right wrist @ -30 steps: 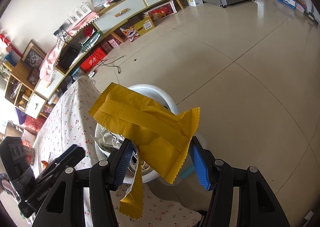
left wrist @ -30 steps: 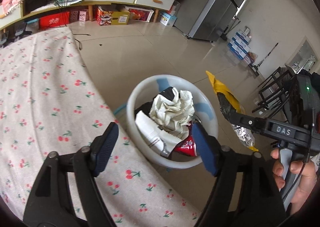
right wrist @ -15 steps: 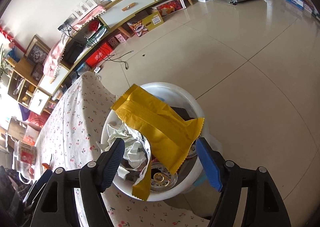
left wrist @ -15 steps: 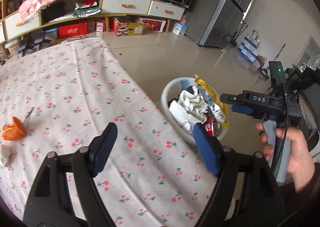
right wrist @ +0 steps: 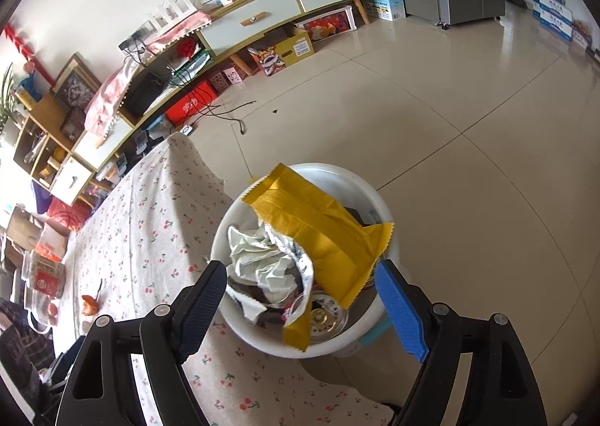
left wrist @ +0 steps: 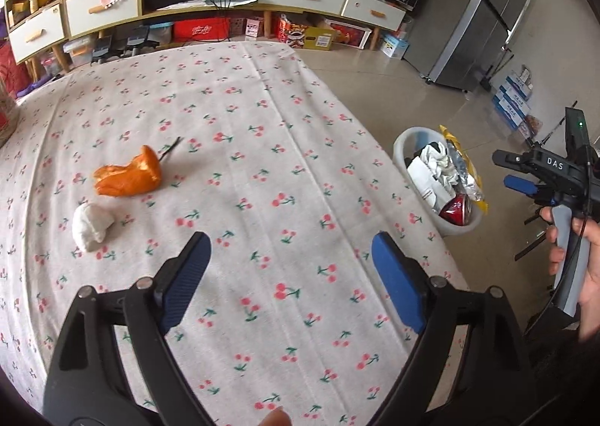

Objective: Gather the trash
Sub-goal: 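Move the left tool to the white tissue and close on it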

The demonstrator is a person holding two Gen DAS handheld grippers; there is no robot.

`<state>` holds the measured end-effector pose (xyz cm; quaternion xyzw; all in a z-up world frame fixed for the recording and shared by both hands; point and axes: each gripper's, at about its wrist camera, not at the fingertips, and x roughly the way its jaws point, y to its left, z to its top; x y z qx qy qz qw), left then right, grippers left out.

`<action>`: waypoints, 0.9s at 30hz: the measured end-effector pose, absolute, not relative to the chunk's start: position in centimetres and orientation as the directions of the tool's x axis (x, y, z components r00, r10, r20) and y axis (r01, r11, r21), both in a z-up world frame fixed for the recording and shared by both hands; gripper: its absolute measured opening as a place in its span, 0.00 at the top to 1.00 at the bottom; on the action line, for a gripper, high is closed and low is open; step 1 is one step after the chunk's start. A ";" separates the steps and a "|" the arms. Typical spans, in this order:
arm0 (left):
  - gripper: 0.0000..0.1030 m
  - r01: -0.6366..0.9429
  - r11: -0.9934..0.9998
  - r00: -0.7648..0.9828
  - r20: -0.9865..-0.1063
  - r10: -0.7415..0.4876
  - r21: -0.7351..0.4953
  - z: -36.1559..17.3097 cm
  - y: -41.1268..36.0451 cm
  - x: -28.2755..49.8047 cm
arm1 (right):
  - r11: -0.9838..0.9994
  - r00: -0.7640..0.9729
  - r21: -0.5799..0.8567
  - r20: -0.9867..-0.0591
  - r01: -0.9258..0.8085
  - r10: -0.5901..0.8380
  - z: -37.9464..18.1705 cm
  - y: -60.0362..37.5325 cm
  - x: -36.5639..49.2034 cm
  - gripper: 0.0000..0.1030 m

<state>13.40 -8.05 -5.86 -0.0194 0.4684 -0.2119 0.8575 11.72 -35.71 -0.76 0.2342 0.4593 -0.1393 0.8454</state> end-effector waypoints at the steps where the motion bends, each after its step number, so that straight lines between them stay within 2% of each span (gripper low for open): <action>1: 0.14 0.341 0.913 0.475 -0.798 -0.372 -0.222 -5.9 -7.6 13.2 | 0.854 0.541 0.265 -0.841 0.448 -0.022 -0.6 -35.4 11.8 0.19; 6: 0.10 0.317 0.931 0.487 -0.812 -0.322 -0.179 -6.2 -4.7 13.0 | 0.871 0.540 0.239 -0.841 0.429 -0.035 0.0 -33.4 12.1 0.19; 25: 0.08 0.122 0.987 0.454 -0.878 -0.152 -0.107 -8.6 3.1 15.2 | 0.963 0.519 0.144 -0.854 0.227 0.006 0.1 -23.2 15.8 0.19; 27: 0.08 0.109 0.989 0.459 -0.878 -0.136 -0.096 -8.8 3.5 15.6 | 0.972 0.515 0.122 -0.857 0.202 0.000 -0.1 -22.0 16.3 0.13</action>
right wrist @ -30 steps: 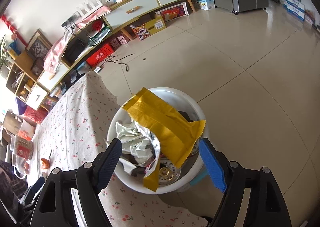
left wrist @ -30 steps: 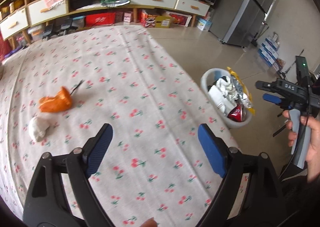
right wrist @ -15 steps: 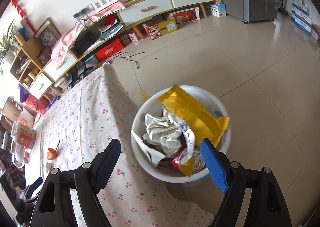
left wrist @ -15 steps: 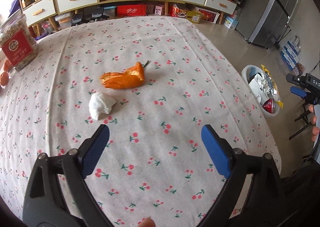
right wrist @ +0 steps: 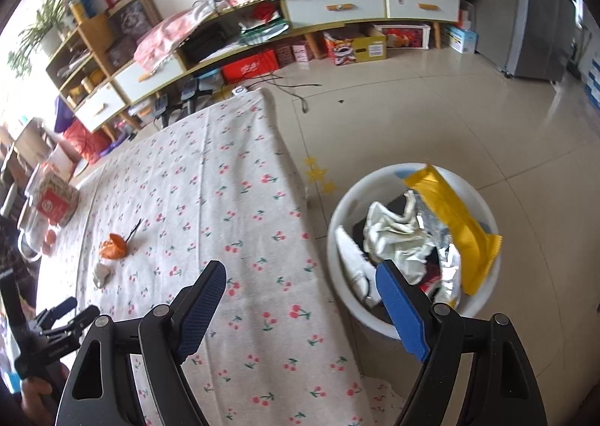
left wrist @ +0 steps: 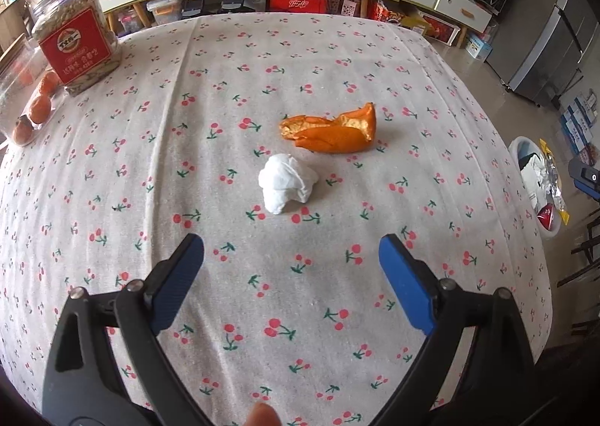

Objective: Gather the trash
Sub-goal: 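Move the left tool to the white tissue and close on it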

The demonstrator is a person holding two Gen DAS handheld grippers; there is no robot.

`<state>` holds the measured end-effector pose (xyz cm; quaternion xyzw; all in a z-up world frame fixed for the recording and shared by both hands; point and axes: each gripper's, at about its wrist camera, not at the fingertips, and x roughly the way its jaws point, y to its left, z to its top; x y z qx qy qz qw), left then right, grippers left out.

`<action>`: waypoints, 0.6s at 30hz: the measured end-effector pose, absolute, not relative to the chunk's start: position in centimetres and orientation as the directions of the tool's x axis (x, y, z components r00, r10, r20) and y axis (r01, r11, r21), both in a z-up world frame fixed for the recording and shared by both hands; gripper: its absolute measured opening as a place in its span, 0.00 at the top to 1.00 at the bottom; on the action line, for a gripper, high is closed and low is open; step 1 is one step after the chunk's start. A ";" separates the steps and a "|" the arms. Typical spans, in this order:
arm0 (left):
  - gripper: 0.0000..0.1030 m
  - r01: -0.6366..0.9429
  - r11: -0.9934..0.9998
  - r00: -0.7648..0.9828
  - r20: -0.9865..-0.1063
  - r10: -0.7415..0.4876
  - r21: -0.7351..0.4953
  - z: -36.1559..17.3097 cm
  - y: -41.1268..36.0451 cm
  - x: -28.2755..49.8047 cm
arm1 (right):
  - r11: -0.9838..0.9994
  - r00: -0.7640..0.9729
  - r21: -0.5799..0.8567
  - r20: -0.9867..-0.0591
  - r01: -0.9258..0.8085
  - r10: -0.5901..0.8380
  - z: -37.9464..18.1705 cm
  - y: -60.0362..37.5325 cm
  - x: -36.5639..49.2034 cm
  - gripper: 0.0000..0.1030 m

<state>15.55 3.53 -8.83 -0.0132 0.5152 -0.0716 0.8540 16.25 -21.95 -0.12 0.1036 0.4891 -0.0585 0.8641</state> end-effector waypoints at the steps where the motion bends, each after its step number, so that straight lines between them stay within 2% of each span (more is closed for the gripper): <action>1: 0.08 0.105 0.991 0.461 -0.878 -0.128 -0.089 -8.9 3.7 15.7 | 0.975 0.515 0.111 -0.857 0.193 -0.005 -0.2 -21.4 16.5 0.13; 11: 0.08 0.091 0.992 0.473 -0.872 -0.122 -0.089 -10.0 5.3 17.4 | 0.994 0.494 0.040 -0.870 0.102 -0.016 -1.1 -17.5 18.6 0.12; 18: 0.08 0.103 0.980 0.521 -0.830 -0.201 -0.173 -10.2 6.7 18.0 | 0.996 0.476 0.039 -0.879 0.076 -0.002 -1.8 -15.9 19.6 0.12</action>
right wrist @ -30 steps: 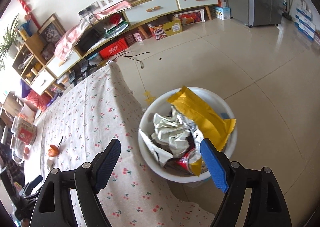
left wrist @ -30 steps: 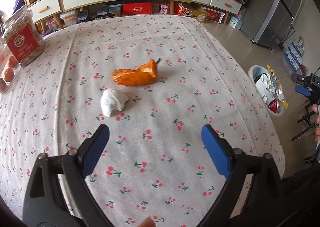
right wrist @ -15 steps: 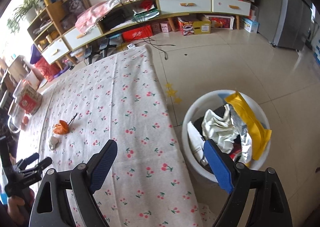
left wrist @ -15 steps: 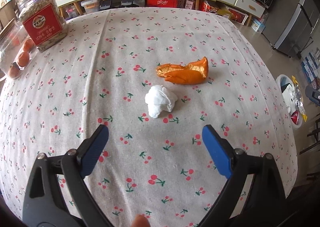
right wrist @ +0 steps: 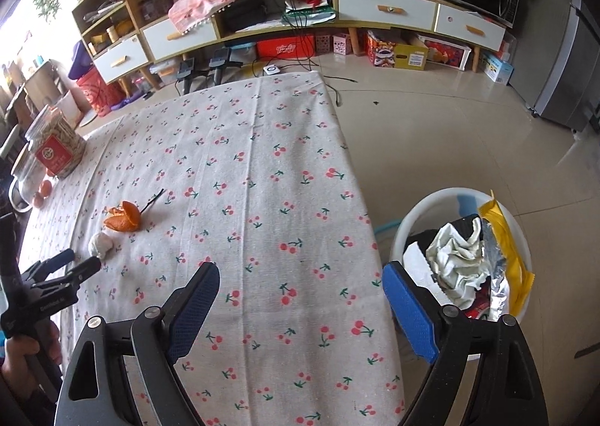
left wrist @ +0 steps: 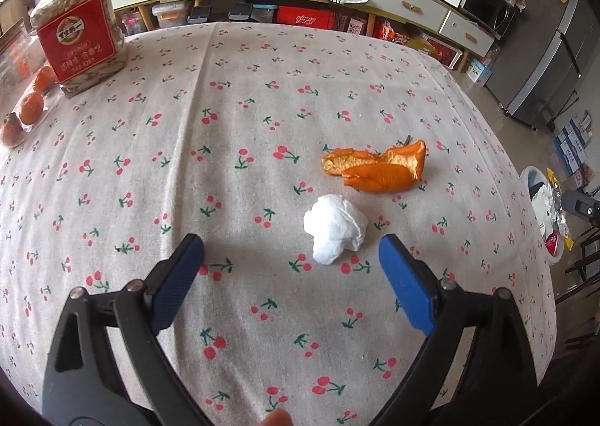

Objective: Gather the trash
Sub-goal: 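Move the left tool to the white tissue and close on it, then grasp the orange peel with the right tool while the left tool holds the tissue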

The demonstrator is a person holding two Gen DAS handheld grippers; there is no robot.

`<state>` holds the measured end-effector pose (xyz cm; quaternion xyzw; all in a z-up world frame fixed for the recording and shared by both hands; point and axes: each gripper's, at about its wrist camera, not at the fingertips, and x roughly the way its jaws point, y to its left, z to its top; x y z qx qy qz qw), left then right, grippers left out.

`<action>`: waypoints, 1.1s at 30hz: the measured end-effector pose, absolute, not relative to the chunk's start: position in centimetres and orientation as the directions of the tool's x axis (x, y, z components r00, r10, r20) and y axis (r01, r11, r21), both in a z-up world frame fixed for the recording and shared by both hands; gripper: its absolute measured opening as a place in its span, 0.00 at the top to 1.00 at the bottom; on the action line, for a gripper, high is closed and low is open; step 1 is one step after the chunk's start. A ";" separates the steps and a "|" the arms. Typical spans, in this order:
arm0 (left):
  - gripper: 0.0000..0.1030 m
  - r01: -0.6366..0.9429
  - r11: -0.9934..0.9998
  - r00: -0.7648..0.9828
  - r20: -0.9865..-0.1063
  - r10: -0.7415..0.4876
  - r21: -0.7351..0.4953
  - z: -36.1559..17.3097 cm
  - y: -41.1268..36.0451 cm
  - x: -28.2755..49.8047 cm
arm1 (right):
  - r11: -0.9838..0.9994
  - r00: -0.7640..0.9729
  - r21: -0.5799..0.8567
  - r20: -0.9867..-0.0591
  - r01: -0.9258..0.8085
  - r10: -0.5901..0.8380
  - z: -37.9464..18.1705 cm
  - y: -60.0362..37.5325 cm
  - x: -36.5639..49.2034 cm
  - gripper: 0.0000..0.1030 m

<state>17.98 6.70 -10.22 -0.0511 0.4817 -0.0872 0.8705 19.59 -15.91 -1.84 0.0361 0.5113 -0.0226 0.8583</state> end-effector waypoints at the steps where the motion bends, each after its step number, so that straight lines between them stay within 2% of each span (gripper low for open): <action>1: 0.09 0.106 0.977 0.530 -0.820 -0.215 -0.187 -10.2 6.8 18.1 | 0.996 0.475 0.041 -0.880 0.075 0.001 -1.9 -15.8 19.7 0.12; 6: 0.28 0.123 0.966 0.541 -0.801 -0.256 -0.226 -10.6 6.6 18.4 | 0.996 0.470 0.040 -0.882 0.074 0.001 -2.1 -15.6 19.8 0.12; 7: 0.36 0.130 0.967 0.543 -0.800 -0.255 -0.220 -10.6 6.5 18.4 | 0.996 0.469 0.042 -0.883 0.074 0.002 -2.1 -15.6 19.9 0.12; 9: 0.47 0.144 0.968 0.547 -0.798 -0.251 -0.206 -10.6 6.1 18.4 | 0.996 0.466 0.045 -0.885 0.075 0.005 -2.1 -15.7 19.9 0.12; 10: 0.60 0.158 0.964 0.542 -0.798 -0.265 -0.213 -10.6 5.9 18.3 | 0.996 0.465 0.046 -0.885 0.075 0.006 -2.2 -15.7 19.9 0.12; 13: 0.78 0.195 0.957 0.517 -0.807 -0.286 -0.214 -10.4 5.3 18.1 | 0.997 0.463 0.042 -0.886 0.070 0.005 -2.2 -15.5 20.0 0.12; 26: 0.80 0.139 0.979 0.551 -0.810 -0.202 -0.150 -5.1 10.0 17.4 | 1.000 0.440 -0.005 -0.898 -0.021 0.005 -3.5 -9.9 21.6 0.13; 33: 0.80 0.062 0.981 0.559 -0.808 -0.185 -0.182 -4.9 13.5 16.5 | 0.996 0.443 0.003 -0.895 -0.094 0.044 -4.4 -5.4 23.2 0.12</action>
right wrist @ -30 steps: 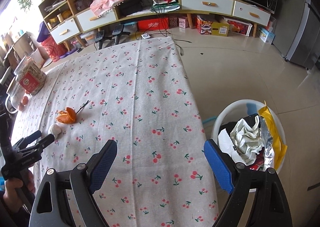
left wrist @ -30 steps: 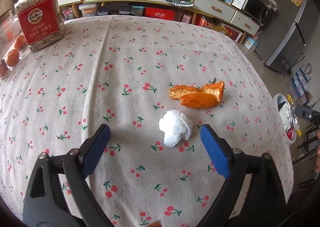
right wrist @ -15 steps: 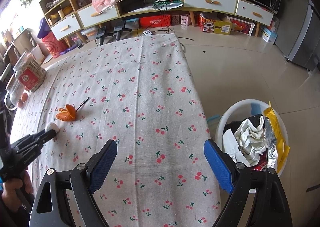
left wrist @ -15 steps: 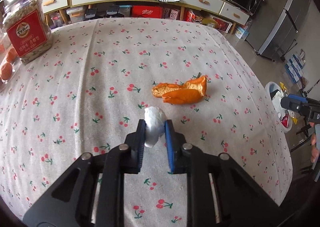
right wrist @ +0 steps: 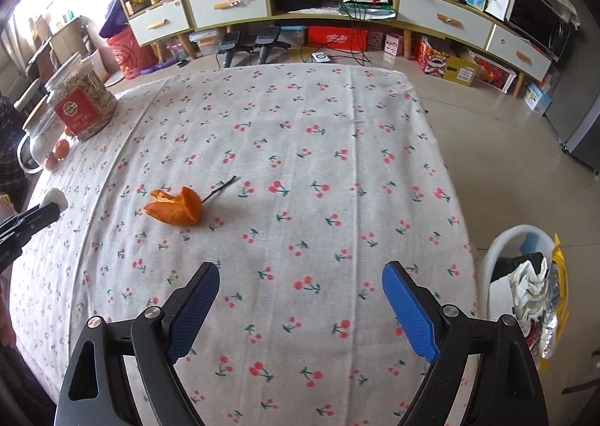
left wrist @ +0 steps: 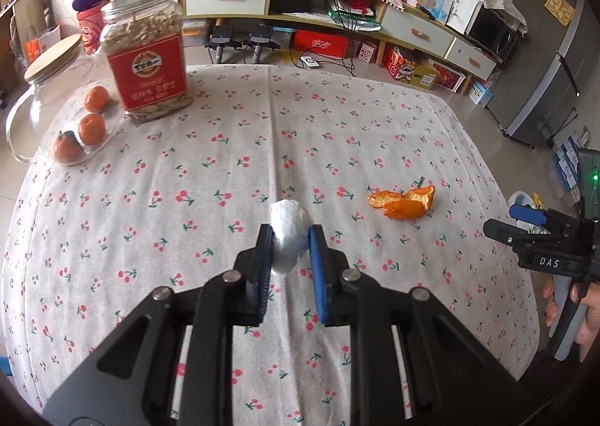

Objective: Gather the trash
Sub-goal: 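Grasp the orange peel with the right tool while the left tool holds the tissue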

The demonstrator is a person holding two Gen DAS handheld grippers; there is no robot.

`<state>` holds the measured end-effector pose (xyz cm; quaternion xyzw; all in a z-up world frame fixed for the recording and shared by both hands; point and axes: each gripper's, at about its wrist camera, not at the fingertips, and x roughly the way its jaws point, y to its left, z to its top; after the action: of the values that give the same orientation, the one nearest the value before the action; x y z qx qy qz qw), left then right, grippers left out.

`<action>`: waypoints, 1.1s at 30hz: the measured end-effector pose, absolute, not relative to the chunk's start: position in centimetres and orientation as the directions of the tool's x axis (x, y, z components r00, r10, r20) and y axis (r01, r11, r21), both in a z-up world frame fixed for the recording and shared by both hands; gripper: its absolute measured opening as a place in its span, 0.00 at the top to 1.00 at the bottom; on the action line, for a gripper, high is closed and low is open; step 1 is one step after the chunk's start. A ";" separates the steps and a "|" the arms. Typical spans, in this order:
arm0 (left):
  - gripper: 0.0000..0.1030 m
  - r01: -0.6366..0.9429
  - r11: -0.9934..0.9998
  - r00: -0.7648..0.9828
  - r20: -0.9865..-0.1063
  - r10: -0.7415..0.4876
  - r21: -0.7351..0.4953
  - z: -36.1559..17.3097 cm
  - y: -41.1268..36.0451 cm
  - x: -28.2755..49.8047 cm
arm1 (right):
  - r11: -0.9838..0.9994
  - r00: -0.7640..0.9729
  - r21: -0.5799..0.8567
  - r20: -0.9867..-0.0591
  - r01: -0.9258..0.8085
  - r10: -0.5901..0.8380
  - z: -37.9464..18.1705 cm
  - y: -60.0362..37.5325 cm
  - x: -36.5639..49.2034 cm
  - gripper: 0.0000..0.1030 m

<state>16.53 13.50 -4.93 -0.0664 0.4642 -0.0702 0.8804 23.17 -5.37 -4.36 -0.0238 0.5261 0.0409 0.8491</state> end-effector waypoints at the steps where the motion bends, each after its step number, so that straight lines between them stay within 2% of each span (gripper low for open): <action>1: 0.80 0.048 0.980 0.561 -0.806 -0.187 -0.194 -5.0 14.0 16.3 | 0.995 0.442 0.002 -0.896 -0.104 0.048 -4.6 -4.8 23.4 0.12; 5: 0.80 -0.019 0.960 0.561 -0.797 -0.222 -0.281 -5.5 15.7 15.8 | 0.989 0.433 0.003 -0.899 -0.145 0.066 -5.7 -2.6 23.9 0.13; 12: 0.80 -0.055 0.962 0.556 -0.808 -0.192 -0.266 -6.1 16.8 15.0 | 0.978 0.444 0.026 -0.888 -0.207 0.117 -6.5 0.3 25.4 0.12; 28: 0.80 -0.108 0.956 0.516 -0.837 -0.181 -0.274 -7.7 19.3 14.0 | 0.900 0.514 -0.161 -0.855 -0.404 0.078 -9.7 7.0 28.1 0.14; 30: 0.80 -0.113 0.955 0.511 -0.840 -0.181 -0.275 -7.9 19.4 13.9 | 0.897 0.497 -0.148 -0.863 -0.416 0.088 -10.2 7.2 28.1 0.26; 31: 0.80 -0.115 0.955 0.509 -0.841 -0.181 -0.275 -7.9 19.4 13.9 | 0.900 0.493 -0.125 -0.863 -0.418 0.109 -10.3 7.2 28.1 0.28; 33: 0.80 -0.116 0.954 0.505 -0.844 -0.183 -0.276 -8.1 19.4 13.9 | 0.902 0.488 -0.104 -0.864 -0.418 0.126 -10.1 7.0 28.1 0.42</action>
<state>13.86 19.40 -8.07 -0.1501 0.4971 -0.0196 0.8544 28.14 7.02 -10.14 -0.1520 0.4801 0.1603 0.8489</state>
